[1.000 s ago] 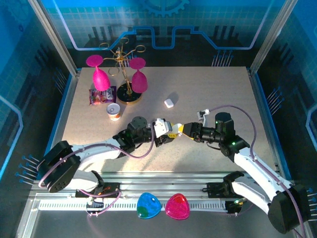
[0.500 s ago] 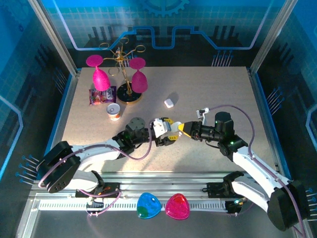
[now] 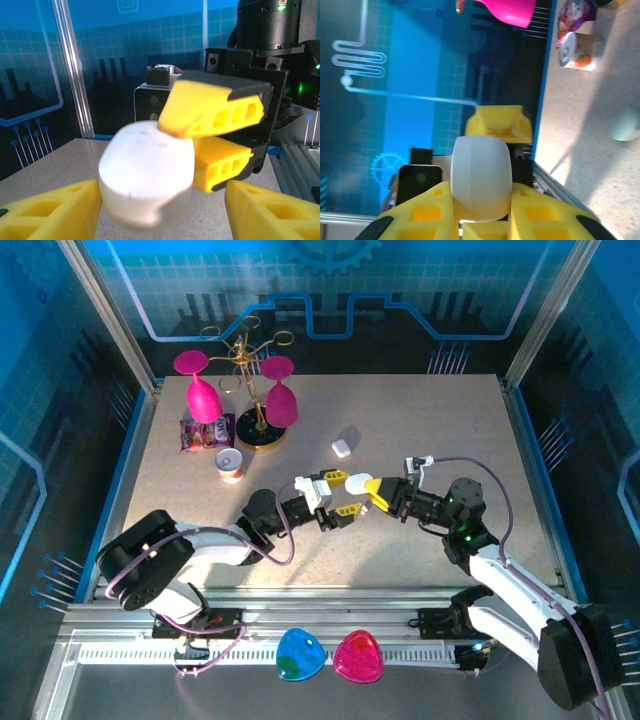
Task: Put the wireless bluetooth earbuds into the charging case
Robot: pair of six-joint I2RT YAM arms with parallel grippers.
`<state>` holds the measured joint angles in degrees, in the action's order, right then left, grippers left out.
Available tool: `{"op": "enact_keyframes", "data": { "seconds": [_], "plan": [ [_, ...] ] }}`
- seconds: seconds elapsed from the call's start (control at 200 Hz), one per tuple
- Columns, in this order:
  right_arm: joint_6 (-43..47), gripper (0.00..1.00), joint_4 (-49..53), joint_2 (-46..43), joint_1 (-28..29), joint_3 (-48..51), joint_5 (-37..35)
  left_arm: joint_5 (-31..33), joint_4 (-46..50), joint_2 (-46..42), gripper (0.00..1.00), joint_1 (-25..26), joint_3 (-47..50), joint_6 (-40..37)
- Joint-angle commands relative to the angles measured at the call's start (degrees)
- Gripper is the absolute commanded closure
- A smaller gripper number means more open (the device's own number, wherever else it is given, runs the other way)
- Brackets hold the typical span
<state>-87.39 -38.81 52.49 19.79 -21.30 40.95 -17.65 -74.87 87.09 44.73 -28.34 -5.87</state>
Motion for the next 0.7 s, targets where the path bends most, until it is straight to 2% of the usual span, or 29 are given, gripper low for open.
{"op": "enact_keyframes", "data": {
  "seconds": [0.0, 0.22, 0.52, 0.695],
  "plan": [
    [-4.84, 0.77, -8.29, -0.96, -0.25, 0.82, -0.43, -0.61, -5.46, 0.45, 0.34, -0.41, -1.19, 2.07],
    [-6.33, 0.77, -10.17, -0.30, 0.41, 0.73, -1.14, -2.56, -5.53, 1.16, 0.45, -0.41, -2.94, 2.53],
    [-7.10, 0.78, -11.11, 0.33, 0.69, 1.87, -1.11, -1.68, -5.46, 1.41, 0.46, -0.42, -3.69, 2.09],
    [-7.35, 0.78, -11.29, 0.25, 0.73, 2.30, -1.22, -2.31, -5.46, 1.77, 0.53, -0.41, -4.61, 2.26]
  ]
}}
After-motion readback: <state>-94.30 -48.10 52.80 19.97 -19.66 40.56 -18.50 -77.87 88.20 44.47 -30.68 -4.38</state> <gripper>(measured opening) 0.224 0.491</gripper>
